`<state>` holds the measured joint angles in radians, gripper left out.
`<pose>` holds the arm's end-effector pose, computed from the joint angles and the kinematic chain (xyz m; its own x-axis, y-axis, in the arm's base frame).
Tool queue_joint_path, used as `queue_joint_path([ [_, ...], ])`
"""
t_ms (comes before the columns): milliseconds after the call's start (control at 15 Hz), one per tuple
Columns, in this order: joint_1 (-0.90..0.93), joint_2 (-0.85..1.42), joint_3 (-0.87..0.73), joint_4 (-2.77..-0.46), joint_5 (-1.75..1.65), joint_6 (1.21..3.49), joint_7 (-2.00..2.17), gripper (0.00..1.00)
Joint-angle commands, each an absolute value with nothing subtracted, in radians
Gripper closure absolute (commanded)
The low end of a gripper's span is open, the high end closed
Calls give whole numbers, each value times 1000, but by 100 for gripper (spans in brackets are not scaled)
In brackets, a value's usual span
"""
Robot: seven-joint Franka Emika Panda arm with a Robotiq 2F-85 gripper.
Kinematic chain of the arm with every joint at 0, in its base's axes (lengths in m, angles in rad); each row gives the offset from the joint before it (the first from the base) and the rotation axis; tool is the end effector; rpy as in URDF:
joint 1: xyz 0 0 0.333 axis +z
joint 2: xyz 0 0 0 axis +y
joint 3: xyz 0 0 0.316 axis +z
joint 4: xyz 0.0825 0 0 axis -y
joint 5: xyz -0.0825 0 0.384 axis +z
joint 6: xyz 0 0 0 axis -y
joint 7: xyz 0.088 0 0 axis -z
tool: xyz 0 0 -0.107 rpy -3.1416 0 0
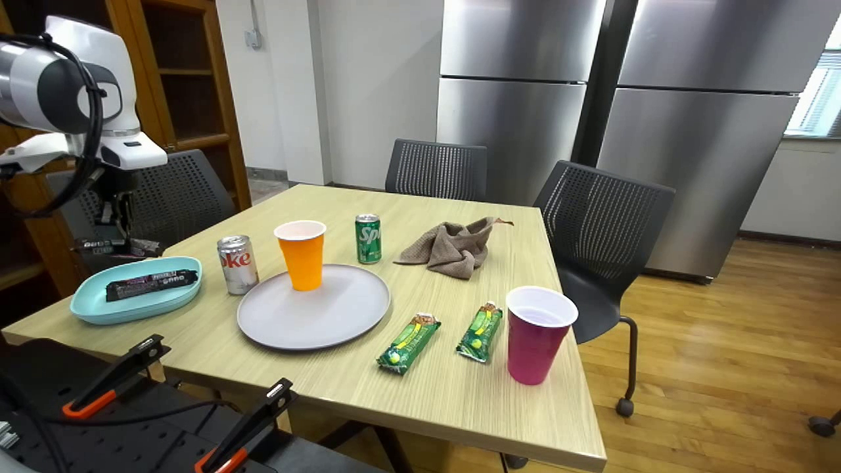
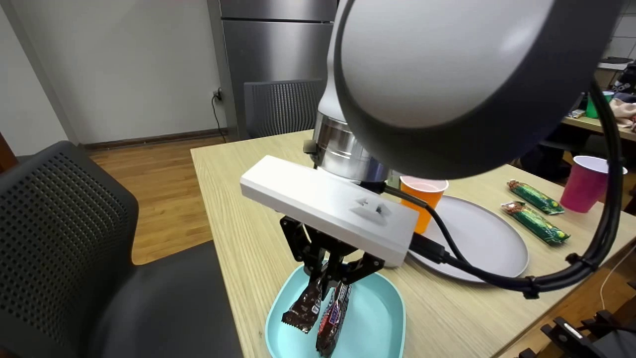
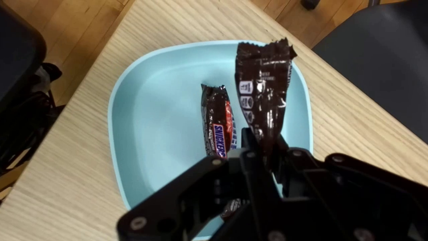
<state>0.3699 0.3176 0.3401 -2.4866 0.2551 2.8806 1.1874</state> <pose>0.3671 0.3075 0.1793 0.7348 -0.6608 -0.1531 -0.6776 -0.7251 -0.1228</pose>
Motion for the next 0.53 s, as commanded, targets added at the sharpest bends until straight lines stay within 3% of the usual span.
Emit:
queue_joint_path([
  [0,377,371,342,-2446,278,2918,1130,97],
  [467,383,416,338,-2427,277,2965,1088,97],
])
